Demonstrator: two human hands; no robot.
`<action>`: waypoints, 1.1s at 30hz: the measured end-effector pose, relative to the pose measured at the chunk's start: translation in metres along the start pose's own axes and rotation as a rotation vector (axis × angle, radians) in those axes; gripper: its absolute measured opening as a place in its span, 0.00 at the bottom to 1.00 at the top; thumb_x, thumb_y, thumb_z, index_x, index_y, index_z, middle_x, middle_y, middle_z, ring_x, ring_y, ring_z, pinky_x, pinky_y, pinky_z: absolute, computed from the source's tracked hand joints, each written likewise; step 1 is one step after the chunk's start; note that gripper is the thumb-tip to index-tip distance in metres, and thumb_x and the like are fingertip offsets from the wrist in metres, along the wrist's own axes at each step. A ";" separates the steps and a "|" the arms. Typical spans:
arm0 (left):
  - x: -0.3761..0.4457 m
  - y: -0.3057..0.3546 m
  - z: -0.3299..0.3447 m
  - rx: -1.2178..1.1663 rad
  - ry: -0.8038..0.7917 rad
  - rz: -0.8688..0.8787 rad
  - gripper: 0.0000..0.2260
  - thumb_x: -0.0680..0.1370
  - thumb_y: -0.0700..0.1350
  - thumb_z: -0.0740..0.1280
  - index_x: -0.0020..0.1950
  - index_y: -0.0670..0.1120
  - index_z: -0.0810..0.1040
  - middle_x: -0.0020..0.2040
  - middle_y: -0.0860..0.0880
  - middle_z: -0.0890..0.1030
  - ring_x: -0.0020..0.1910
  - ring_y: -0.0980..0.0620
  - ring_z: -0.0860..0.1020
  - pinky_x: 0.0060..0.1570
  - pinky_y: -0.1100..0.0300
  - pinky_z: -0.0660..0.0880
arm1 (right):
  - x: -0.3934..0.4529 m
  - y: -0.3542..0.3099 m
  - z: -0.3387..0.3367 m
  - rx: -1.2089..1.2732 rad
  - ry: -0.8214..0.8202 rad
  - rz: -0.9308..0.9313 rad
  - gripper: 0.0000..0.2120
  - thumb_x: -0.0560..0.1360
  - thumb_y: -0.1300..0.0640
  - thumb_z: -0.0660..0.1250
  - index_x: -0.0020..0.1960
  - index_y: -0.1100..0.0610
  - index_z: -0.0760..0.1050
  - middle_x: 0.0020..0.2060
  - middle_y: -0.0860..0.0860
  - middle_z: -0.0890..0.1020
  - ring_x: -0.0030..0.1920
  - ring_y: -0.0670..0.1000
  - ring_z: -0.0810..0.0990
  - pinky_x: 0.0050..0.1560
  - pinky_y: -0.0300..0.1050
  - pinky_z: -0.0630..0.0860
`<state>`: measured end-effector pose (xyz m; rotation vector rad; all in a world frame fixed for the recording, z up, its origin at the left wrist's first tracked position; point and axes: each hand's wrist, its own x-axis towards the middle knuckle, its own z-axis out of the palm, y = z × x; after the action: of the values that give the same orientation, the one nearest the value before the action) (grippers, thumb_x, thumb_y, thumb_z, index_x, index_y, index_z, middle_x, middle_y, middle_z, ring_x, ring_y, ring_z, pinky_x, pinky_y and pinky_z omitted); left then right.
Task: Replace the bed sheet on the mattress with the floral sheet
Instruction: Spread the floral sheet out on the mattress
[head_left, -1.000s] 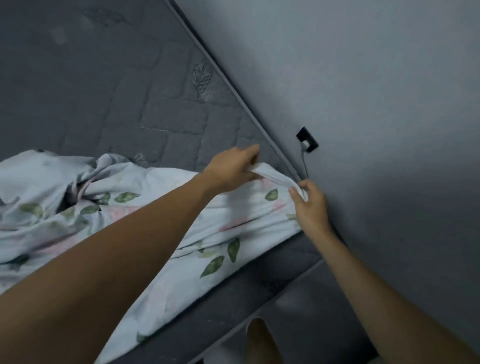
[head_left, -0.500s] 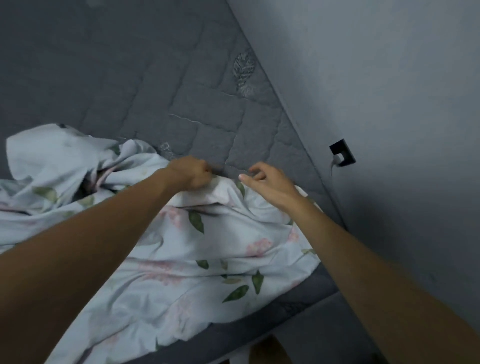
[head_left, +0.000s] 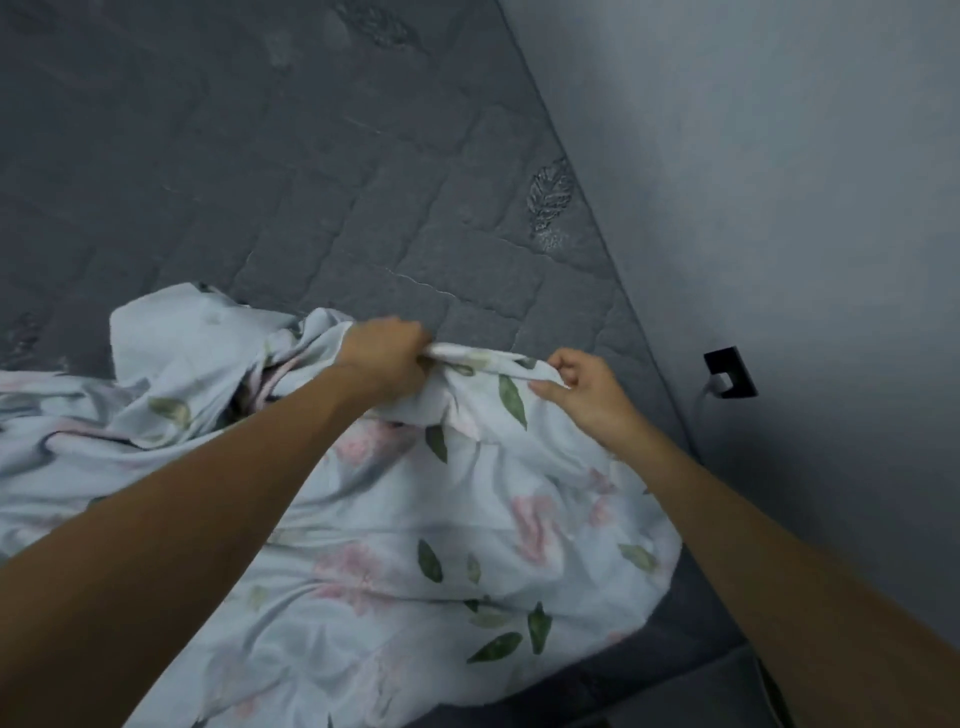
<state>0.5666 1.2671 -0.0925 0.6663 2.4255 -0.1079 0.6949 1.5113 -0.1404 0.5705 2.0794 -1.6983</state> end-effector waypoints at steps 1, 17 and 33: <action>0.007 0.012 -0.016 -0.028 0.163 0.032 0.08 0.78 0.45 0.65 0.54 0.46 0.78 0.51 0.42 0.83 0.50 0.37 0.81 0.40 0.51 0.69 | -0.005 -0.004 -0.012 0.025 0.117 -0.051 0.11 0.78 0.60 0.73 0.42 0.60 0.73 0.30 0.43 0.78 0.31 0.42 0.74 0.34 0.38 0.69; 0.033 -0.003 -0.024 -0.037 0.280 -0.103 0.38 0.71 0.54 0.77 0.78 0.51 0.65 0.71 0.40 0.69 0.70 0.38 0.67 0.64 0.41 0.69 | 0.047 -0.056 -0.057 -0.106 -0.137 0.043 0.42 0.61 0.50 0.78 0.72 0.49 0.68 0.64 0.51 0.78 0.63 0.49 0.78 0.65 0.47 0.76; 0.019 -0.022 -0.118 -0.347 0.768 -0.084 0.10 0.76 0.43 0.70 0.53 0.41 0.73 0.45 0.37 0.80 0.44 0.33 0.77 0.37 0.48 0.67 | 0.032 -0.071 -0.104 -0.369 0.533 -0.035 0.05 0.76 0.55 0.70 0.48 0.56 0.78 0.44 0.54 0.81 0.46 0.58 0.81 0.45 0.54 0.79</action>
<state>0.4789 1.2828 -0.0101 0.4953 3.0809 0.6326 0.6245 1.6021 -0.0803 0.9424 2.6982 -1.2124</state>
